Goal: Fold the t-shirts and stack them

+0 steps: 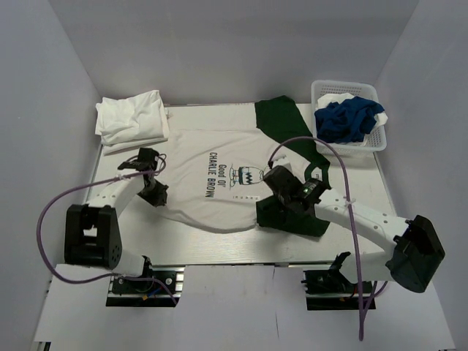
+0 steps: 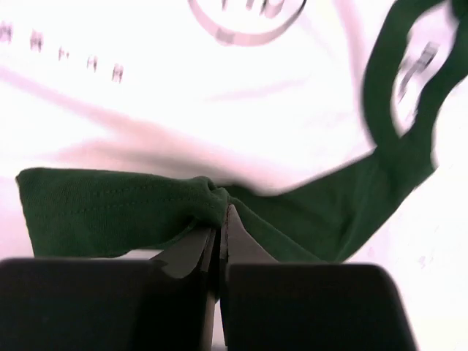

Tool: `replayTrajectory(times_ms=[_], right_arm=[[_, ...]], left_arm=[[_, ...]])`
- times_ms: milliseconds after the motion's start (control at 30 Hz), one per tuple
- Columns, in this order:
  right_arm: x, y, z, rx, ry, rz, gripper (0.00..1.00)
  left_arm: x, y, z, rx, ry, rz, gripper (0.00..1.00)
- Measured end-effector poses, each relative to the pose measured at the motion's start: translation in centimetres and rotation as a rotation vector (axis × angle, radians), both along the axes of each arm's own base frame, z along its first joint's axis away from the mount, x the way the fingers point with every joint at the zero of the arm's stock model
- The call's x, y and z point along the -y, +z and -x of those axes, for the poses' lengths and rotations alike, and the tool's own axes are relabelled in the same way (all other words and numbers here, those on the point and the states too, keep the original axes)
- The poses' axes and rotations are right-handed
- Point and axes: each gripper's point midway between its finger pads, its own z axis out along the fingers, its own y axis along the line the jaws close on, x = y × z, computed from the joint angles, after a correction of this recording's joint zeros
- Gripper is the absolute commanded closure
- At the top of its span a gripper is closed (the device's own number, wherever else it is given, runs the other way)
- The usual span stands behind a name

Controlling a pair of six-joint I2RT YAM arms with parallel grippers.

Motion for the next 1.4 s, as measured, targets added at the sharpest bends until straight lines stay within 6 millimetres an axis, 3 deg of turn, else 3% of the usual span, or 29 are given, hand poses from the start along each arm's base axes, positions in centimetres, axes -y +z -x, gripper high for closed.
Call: replayTrajectory(times_ms=[233, 367, 500, 667, 833, 1000, 1067, 1133, 1200, 1233, 1267, 1300, 1333, 1367, 1400], right_arm=[[0.9, 2.2, -6.7, 0.115, -0.033, 0.001, 1.00], [1.8, 3.0, -9.8, 0.157, -0.051, 0.011, 1.00], [1.6, 2.5, -13.0, 0.159, -0.048, 0.049, 1.00], [1.8, 2.3, -15.1, 0.158, -0.033, 0.060, 1.00], [2.0, 4.0, -17.9, 0.205, -0.040, 0.035, 1.00], [1.7, 4.0, -20.3, 0.213, -0.037, 0.025, 1.00], [1.7, 3.3, -21.0, 0.193, -0.036, 0.029, 1.00], [1.7, 2.3, -21.9, 0.174, -0.038, 0.037, 1.00], [1.8, 1.3, -22.7, 0.156, -0.045, 0.047, 0.85], [1.9, 0.7, -23.3, 0.145, -0.051, 0.053, 0.55], [1.9, 0.2, -23.7, 0.132, -0.063, 0.054, 0.17], [2.1, -0.3, -24.3, 0.120, -0.074, 0.065, 0.10], [2.1, -0.5, -25.0, 0.114, -0.079, 0.076, 0.10], [2.1, -0.8, -25.6, 0.108, -0.089, 0.079, 0.10], [2.0, -0.8, -26.3, 0.104, -0.100, 0.085, 0.10]], left_arm=[[0.0, 0.4, -6.2, -0.035, 0.006, -0.034, 1.00], [0.0, -0.3, -7.8, -0.064, 0.012, -0.048, 1.00], [-0.2, -0.1, -9.1, -0.063, 0.041, -0.062, 1.00], [-0.6, 1.6, -11.4, 0.013, 0.081, -0.086, 1.00], [-0.5, 2.8, -13.9, 0.077, 0.087, -0.085, 1.00], [-0.4, 1.8, -15.8, 0.087, 0.089, -0.088, 1.00], [-0.6, 1.1, -15.9, 0.074, 0.093, -0.100, 0.92], [-0.8, 0.5, -16.2, 0.065, 0.095, -0.113, 0.74], [-1.0, 0.5, -17.1, 0.078, 0.103, -0.125, 0.66], [-1.1, 0.6, -17.7, 0.088, 0.106, -0.132, 0.66], [-1.2, 0.9, -18.4, 0.101, 0.114, -0.138, 0.66], [-1.3, 1.1, -18.9, 0.111, 0.124, -0.145, 0.60], [-1.5, 1.4, -19.2, 0.116, 0.134, -0.155, 0.51], [-1.7, 1.7, -19.4, 0.121, 0.142, -0.164, 0.23], [-2.1, 1.9, -19.3, 0.116, 0.148, -0.179, 0.15]])
